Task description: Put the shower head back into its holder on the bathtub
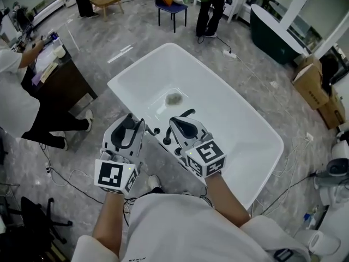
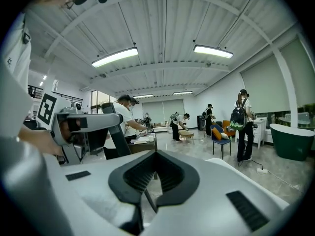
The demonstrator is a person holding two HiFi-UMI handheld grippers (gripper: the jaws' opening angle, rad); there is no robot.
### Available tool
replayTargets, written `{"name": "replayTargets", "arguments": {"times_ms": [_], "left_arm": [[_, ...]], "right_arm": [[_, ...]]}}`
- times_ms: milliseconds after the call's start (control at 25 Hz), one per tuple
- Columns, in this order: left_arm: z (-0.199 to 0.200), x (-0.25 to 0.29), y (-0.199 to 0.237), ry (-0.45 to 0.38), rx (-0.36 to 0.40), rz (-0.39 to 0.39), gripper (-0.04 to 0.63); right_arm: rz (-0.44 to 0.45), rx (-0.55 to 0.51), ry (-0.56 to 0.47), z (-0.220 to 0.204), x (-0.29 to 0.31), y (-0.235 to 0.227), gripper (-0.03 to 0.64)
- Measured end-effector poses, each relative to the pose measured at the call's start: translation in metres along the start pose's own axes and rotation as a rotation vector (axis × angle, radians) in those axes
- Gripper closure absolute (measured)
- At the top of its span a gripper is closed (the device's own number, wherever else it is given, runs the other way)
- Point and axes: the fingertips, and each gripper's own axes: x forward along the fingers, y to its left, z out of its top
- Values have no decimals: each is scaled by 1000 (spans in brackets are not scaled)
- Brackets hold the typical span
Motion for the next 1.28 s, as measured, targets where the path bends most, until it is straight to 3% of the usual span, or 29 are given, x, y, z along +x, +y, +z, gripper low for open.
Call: {"name": "replayTargets", "arguments": {"times_ms": [600,1280], "left_arm": [[-46,35,51,56,-22,-172,454],[-103,84,59,148,-54,-199,454]], "right_arm": [[-140,37,-1,-5,51,3,600],[-160,86,60,-36,70,-41,599]]}}
